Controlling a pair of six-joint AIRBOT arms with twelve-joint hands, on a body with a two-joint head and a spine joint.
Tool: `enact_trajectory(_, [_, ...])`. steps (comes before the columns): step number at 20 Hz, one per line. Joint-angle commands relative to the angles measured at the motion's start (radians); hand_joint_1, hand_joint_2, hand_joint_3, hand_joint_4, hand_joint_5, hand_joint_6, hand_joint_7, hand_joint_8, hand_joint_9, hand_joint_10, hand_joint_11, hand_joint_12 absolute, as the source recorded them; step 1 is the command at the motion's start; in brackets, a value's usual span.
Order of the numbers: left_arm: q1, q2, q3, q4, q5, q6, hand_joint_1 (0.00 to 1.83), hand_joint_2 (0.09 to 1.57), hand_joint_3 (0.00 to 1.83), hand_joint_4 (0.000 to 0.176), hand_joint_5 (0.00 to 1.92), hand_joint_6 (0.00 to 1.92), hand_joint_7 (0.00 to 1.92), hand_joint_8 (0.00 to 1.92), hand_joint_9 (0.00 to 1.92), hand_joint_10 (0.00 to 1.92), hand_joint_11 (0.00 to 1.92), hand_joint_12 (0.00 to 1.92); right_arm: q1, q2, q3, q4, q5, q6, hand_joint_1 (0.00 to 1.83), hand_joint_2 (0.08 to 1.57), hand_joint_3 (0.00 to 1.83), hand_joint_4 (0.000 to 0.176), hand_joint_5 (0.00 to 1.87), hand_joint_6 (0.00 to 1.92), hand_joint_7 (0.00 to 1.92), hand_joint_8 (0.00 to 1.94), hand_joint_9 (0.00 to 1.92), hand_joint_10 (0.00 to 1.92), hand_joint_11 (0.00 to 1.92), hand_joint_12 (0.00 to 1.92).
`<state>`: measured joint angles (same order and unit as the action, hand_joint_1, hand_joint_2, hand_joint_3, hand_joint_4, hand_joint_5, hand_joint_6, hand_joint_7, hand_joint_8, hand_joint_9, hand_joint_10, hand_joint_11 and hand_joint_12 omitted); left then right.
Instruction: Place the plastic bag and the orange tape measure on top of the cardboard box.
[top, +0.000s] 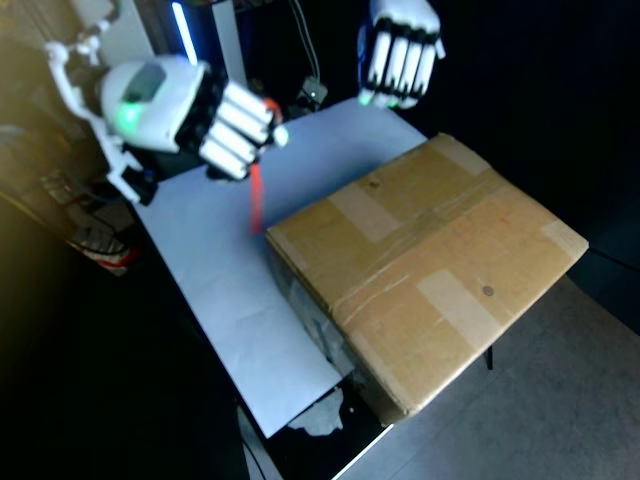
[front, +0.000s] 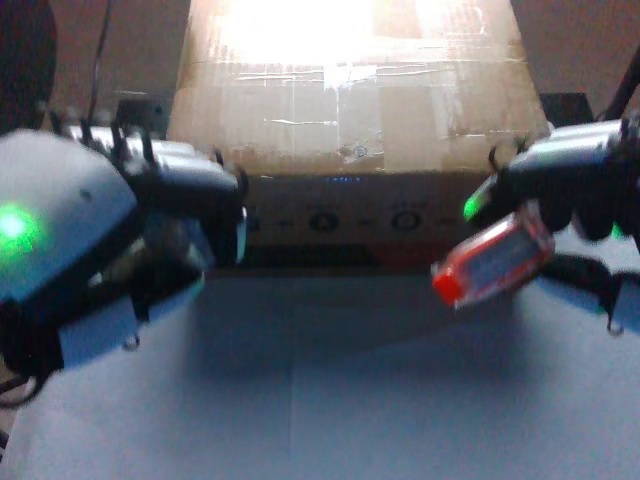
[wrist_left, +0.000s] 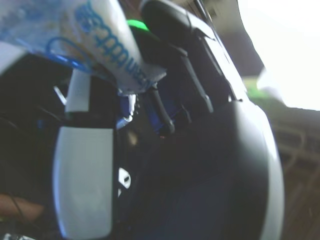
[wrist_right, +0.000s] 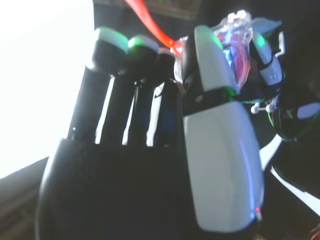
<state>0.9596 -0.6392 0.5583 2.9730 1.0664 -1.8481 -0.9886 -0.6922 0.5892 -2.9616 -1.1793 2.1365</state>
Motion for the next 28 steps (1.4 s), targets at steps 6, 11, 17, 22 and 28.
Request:
enact_trajectory(6, [-0.156,-0.081,0.086,0.039,0.157,0.021,1.47,1.25,0.0,0.0,0.64,1.27,0.55,1.48,0.75,1.44,0.54,1.78,0.053,-0.02,0.057,-0.016,-0.232,-0.021,1.25,1.15,0.0,0.0,1.06,0.67,0.82,1.5,1.01,1.58,1.04,1.74])
enact_trajectory(11, [-0.249,-0.148,0.163,0.039,0.149,0.023,1.47,1.25,0.0,0.0,0.64,1.27,0.55,1.48,0.75,1.44,0.54,1.78,0.145,-0.111,0.175,-0.015,-0.224,-0.026,1.25,1.15,0.0,0.0,1.06,0.67,0.82,1.5,1.01,1.58,1.04,1.74])
enact_trajectory(17, [-0.353,-0.23,0.275,0.039,0.086,0.023,1.26,1.16,0.0,0.0,0.77,1.08,1.02,1.14,1.16,0.95,1.03,1.37,0.23,-0.183,0.305,-0.015,-0.208,-0.026,1.28,1.11,0.0,0.0,0.96,0.89,1.11,1.05,1.18,1.4,1.08,1.67])
enact_trajectory(22, [-0.409,-0.292,0.349,0.039,0.043,0.023,1.34,1.17,0.01,0.0,0.73,1.07,0.9,1.2,0.93,1.34,0.93,1.52,0.284,-0.24,0.394,-0.015,-0.194,-0.026,1.26,1.17,0.0,0.0,0.95,1.01,1.11,0.95,1.09,1.37,0.99,1.69])
enact_trajectory(28, [-0.469,-0.38,0.448,0.039,0.008,0.024,1.37,1.18,0.0,0.0,0.7,1.2,0.86,1.18,0.9,1.38,0.9,1.55,0.336,-0.327,0.501,-0.017,-0.162,-0.026,1.28,1.11,0.0,0.0,0.96,0.89,1.08,1.09,1.07,1.4,0.97,1.68])
